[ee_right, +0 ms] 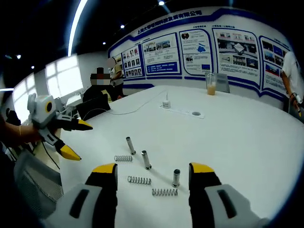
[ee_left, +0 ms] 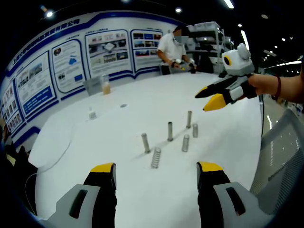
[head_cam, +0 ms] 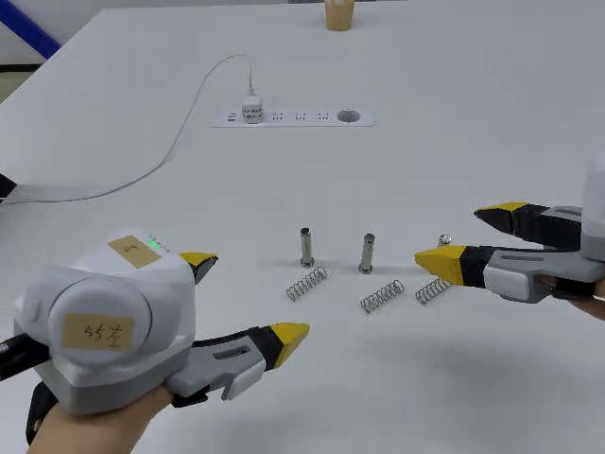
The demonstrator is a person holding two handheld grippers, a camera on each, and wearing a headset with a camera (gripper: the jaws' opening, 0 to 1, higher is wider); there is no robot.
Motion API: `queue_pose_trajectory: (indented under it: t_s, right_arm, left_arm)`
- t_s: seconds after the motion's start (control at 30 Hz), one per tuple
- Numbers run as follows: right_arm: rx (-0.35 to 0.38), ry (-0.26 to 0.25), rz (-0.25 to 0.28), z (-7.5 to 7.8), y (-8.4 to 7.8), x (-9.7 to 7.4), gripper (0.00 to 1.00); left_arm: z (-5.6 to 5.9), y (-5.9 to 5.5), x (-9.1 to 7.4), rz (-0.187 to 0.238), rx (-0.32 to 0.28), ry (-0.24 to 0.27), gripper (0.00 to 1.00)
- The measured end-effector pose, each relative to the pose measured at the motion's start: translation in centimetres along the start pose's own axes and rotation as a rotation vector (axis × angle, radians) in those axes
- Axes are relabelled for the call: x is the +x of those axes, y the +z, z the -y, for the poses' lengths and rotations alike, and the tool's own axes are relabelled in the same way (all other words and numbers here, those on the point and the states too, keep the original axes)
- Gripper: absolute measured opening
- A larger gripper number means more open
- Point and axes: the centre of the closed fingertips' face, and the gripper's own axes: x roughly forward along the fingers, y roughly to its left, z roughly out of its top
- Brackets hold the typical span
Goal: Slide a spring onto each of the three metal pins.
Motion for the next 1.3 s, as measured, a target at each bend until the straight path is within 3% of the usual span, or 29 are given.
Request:
queue_pose_trajectory:
  t_s: [0.43,0.7,1.3]
  right_arm:
    - [0.015,0.049,0.049,-1.4,-0.3,-0.9,0.68]
    - [0.04,0.045,0.064,-1.7,-0.9,-1.2,0.68]
    - [0.062,0.025,0.052,-1.3,-1.6,-1.4,0.66]
  left_arm:
    - [-0.6,-0.6,2.4,-0.024,0.018,-0.046,0.6]
    - [-0.5,-1.0,4.2,-0.034,-0.016,-0.081,0.5]
    - [-0.4,-3.2,7.0,-0.113,0.024,-0.139,0.31]
